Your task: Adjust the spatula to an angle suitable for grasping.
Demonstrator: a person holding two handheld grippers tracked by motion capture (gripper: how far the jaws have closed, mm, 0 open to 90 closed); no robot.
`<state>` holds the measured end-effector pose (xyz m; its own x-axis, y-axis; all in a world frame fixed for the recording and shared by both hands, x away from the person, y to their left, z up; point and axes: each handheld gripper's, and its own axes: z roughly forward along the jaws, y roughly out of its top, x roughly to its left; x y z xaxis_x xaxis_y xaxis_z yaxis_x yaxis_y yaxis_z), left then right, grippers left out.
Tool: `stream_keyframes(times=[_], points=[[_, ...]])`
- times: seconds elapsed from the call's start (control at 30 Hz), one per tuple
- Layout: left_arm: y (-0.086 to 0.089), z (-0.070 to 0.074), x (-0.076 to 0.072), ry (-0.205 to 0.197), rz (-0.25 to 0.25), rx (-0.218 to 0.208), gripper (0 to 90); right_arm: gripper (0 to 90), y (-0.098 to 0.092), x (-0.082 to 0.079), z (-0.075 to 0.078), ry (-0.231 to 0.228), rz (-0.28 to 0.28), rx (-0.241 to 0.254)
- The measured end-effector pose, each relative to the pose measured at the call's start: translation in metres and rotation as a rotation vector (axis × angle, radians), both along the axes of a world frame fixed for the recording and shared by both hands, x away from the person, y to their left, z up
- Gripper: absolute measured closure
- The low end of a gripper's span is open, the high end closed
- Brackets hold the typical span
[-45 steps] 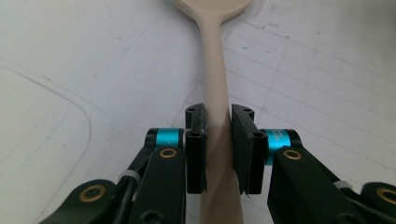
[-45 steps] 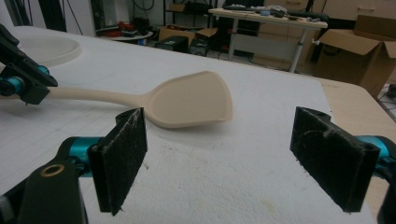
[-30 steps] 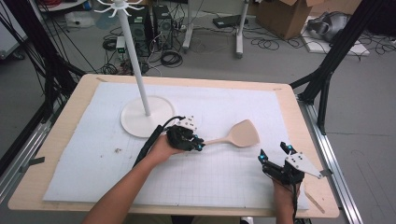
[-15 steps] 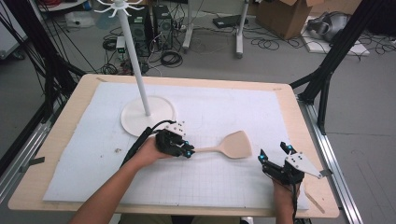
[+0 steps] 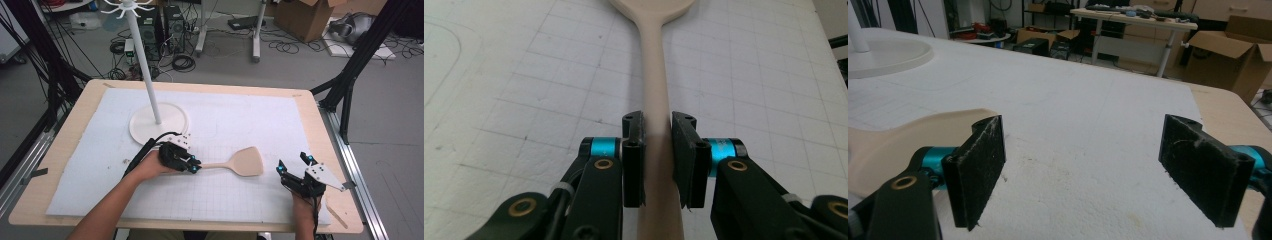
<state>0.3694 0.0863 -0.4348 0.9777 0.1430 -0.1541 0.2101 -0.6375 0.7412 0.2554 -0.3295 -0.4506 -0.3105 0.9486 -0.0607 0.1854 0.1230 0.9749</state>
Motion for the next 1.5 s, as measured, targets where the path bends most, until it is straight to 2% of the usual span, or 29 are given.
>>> stream_keyframes(times=[0.07,0.1,0.13,0.27,0.4,0.47,0.57,0.63,0.7,0.9,1.0,1.03,1.13,1.33,1.5], points=[[0.0,0.001,0.0,0.001,0.015,0.004,70.9,17.8,0.0,0.0,0.0,0.0,0.0,-0.003],[0.0,0.002,0.001,-0.001,0.038,-0.002,70.9,17.8,0.0,0.0,0.0,0.0,0.0,-0.003],[-0.001,0.005,0.0,-0.004,0.069,-0.009,63.2,17.8,0.0,0.0,0.0,-0.001,-0.001,-0.003],[-0.004,0.007,-0.001,-0.02,0.087,-0.009,53.8,17.8,0.0,0.0,0.0,0.0,-0.002,0.0],[-0.012,0.008,-0.002,-0.023,0.101,-0.011,51.9,17.8,0.0,0.0,0.0,-0.002,-0.003,0.001],[-0.019,0.008,-0.002,-0.029,0.087,0.0,53.1,17.8,0.0,0.0,0.0,-0.002,-0.003,0.0],[-0.029,0.007,-0.004,-0.044,0.062,0.01,60.5,17.8,0.0,0.0,0.0,-0.002,-0.003,0.0],[-0.036,0.003,-0.004,-0.048,0.053,0.044,62.3,17.8,0.0,0.0,0.0,-0.002,-0.003,0.001],[-0.037,0.003,-0.003,-0.05,0.045,0.058,62.4,17.8,0.0,0.0,0.0,-0.002,-0.002,0.0],[-0.043,0.0,-0.002,-0.068,0.061,0.091,63.5,17.9,0.0,0.0,0.0,-0.002,-0.002,0.0],[-0.046,-0.001,-0.004,-0.076,0.028,0.09,75.5,17.9,0.0,0.0,0.0,-0.002,-0.002,-0.001],[-0.046,-0.001,-0.005,-0.089,0.014,0.095,76.2,17.8,0.0,0.0,0.0,-0.002,-0.002,0.0],[-0.045,-0.001,-0.005,-0.073,0.005,0.086,77.7,17.8,0.0,0.0,0.0,-0.002,-0.003,-0.001],[-0.04,0.003,-0.007,-0.078,-0.047,0.091,77.9,17.9,0.0,0.0,0.0,-0.004,-0.002,-0.003],[-0.035,0.007,-0.011,-0.078,-0.072,0.076,77.9,17.8,0.0,0.0,0.0,-0.004,-0.006,-0.002]])
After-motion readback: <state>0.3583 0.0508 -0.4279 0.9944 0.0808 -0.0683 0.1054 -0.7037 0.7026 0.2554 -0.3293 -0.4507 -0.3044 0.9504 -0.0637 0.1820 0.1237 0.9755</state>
